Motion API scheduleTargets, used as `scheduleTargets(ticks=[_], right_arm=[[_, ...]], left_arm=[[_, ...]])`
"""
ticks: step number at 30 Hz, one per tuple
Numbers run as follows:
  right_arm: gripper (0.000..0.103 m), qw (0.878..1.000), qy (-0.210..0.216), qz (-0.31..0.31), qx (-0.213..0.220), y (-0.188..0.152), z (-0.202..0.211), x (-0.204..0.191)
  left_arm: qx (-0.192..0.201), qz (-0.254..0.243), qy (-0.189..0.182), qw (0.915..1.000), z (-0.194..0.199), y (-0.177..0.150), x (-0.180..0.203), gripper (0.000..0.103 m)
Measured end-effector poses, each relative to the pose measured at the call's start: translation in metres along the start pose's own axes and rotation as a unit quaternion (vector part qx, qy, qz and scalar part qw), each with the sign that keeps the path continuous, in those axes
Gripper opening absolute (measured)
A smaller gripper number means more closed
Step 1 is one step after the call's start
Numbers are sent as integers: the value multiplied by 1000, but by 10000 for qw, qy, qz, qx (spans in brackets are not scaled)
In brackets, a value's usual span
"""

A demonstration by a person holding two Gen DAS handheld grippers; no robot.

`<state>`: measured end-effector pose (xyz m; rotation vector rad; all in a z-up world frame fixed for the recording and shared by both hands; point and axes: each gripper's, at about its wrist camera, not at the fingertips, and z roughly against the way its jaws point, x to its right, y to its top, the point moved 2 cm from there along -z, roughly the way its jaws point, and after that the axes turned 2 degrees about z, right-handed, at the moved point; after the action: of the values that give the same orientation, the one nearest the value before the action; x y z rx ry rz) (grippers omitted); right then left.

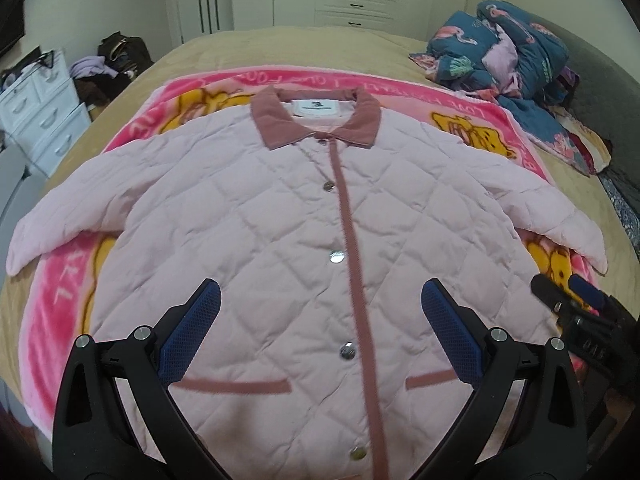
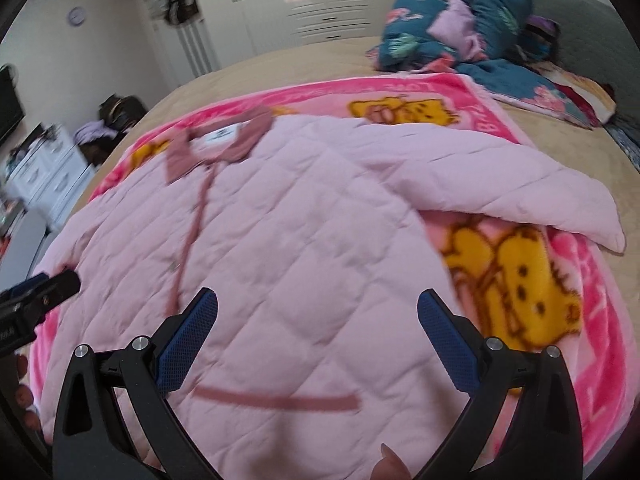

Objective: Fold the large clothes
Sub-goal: 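Move the right gripper over the sleeve nearest it, then grasp the pink sleeve cuff with the right gripper and lift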

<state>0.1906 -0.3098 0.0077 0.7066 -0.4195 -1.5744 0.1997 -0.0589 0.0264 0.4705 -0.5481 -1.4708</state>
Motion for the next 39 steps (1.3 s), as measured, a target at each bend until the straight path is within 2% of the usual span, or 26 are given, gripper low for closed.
scheduleTargets(ticks=[8,16,20,25,27,30,35,39], right_arm=[[99,9958,-285,-864,-22,18,-17,65],[99,9820,-621,-1781,-27,22,-36,135],[99,9690,-737,-2355,-116,18,-48,175],[99,9433,-927,-3183,-143,11,-61,228],[99,9343,-881,-3452,-105,11,-65,246],[99,9258,-1159,-3597,-6,14,-68,267],[99,9095,-1223,-3965,255,15,-77,306],[99,9070,-1386,-3929,608,27,-76,322]], left_arm=[[-79,-140,-115,9998,-24,19,24,94],[-230,-159,-220,9994,-46,28,37,94],[-349,-169,-225,9990,-58,31,41,94],[-430,-222,-174,9987,-70,32,43,94],[-474,-243,-134,9985,-76,32,44,94],[-546,-236,-83,9982,-84,33,44,94],[-611,-204,-69,9979,-92,38,42,94],[-612,-122,-54,9980,-92,43,37,94]])
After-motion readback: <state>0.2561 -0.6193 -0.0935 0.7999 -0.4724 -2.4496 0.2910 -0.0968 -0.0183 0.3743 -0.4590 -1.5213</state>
